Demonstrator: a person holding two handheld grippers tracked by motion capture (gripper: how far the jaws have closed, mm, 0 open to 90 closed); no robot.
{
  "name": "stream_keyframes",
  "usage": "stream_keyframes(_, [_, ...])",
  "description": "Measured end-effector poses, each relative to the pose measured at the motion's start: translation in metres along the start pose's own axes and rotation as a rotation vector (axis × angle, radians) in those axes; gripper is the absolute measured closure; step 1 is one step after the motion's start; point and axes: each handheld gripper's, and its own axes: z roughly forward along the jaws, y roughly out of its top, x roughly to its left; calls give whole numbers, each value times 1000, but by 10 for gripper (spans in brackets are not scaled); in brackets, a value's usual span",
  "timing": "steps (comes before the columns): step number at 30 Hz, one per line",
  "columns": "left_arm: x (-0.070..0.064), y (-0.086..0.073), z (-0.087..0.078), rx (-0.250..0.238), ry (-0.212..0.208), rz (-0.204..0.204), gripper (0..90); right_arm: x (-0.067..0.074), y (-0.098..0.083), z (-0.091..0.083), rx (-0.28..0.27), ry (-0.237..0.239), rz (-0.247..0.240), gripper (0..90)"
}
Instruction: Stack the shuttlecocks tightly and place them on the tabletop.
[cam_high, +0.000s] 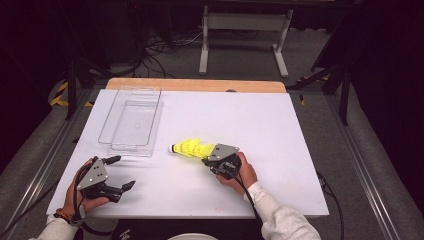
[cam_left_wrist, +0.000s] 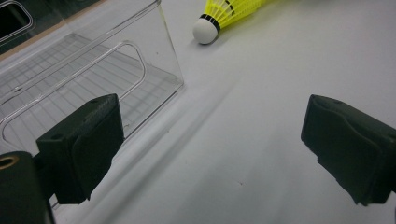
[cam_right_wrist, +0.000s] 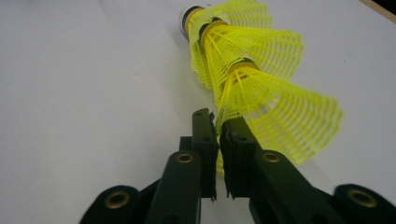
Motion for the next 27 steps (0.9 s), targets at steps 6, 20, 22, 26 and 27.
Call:
stream_keyframes(6, [0, 0, 1, 3, -1, 1, 67, -5, 1, -4, -29, -2, 4, 900])
stream_keyframes(20, [0, 0, 0, -1, -4, -3, 69, -8, 4, 4, -62, 43, -21, 897])
stream_keyframes(22, [0, 0, 0, -2, -2, -3, 69, -9, 2, 5, -64, 52, -16, 882])
stream_keyframes(26, [0, 0, 0, -2, -6, -1, 69, -10, -1, 9, -50, 57, -15, 827])
stream_keyframes(27, [0, 0, 0, -2, -6, -1, 69, -10, -1, 9, -50, 57, -15, 827])
